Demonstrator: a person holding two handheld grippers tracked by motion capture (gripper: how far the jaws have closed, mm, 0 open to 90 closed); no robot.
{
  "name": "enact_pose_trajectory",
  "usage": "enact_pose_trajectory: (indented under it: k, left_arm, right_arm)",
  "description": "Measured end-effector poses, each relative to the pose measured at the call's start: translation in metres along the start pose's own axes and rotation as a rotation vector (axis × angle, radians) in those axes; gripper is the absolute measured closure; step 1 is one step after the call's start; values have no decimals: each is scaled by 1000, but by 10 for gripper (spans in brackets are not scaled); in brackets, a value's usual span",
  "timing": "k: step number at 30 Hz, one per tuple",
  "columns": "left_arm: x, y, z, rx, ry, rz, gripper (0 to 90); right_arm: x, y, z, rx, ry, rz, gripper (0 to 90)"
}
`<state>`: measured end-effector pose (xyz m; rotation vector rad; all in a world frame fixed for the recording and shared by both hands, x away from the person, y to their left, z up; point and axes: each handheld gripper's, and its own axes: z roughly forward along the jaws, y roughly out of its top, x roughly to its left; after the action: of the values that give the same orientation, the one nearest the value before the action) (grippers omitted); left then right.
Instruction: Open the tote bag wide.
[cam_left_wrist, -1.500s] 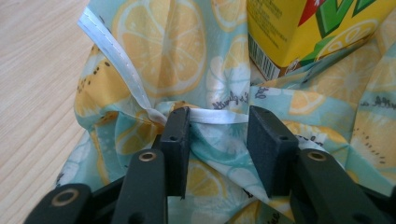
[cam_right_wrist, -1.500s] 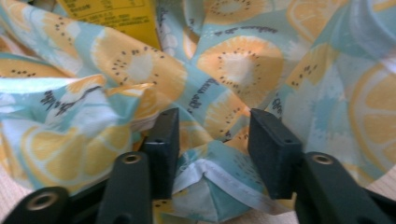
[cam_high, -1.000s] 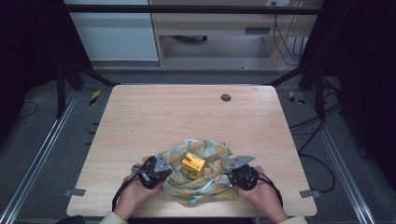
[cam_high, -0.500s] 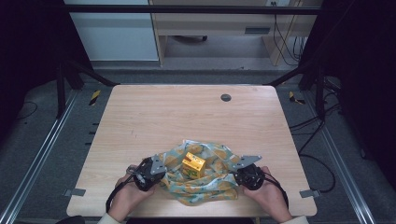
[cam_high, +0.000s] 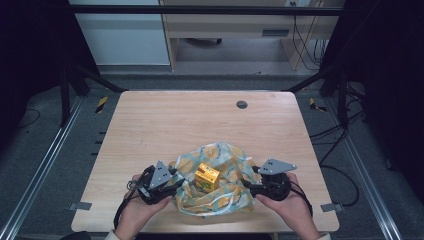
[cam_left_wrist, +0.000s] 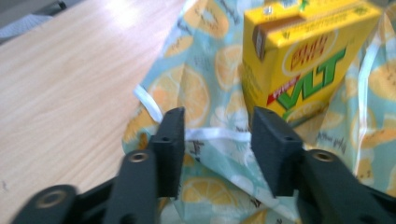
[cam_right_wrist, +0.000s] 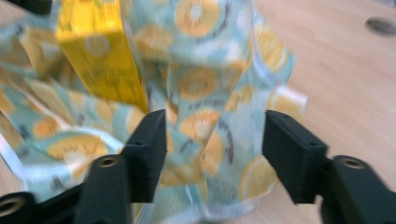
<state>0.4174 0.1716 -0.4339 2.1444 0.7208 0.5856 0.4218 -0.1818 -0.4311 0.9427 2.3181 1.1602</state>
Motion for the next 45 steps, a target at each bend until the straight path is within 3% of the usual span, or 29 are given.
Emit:
enact_pose_trajectory:
  k: [5, 14, 18, 22, 26, 37, 41, 45]
  left_arm:
    - [3, 4, -5, -24, 13, -26, 396]
    - [21, 1, -19, -70, 58, -76, 310]
    - [30, -3, -23, -57, 76, -83, 270]
    - [40, -7, -26, -47, 101, -128, 187]
    - [48, -11, -32, -43, 132, -157, 130]
    - [69, -23, -40, -34, 165, -194, 118]
    - [77, -29, -43, -29, 188, -209, 118]
    - [85, -34, -46, -28, 209, -228, 117]
  right_arm:
    - [0, 10, -8, -54, -24, 5, 280]
    - [-7, 10, -16, -88, -56, 50, 207]
    - [-12, 9, -16, -91, -73, 64, 155]
    - [-17, 7, -18, -104, -116, 63, 137]
    - [-23, 5, -24, -145, -147, 95, 123]
    - [-44, -11, -31, -140, -191, 163, 86]
    - [-54, -16, -36, -159, -242, 200, 86]
    - [-61, -21, -41, -159, -257, 222, 85]
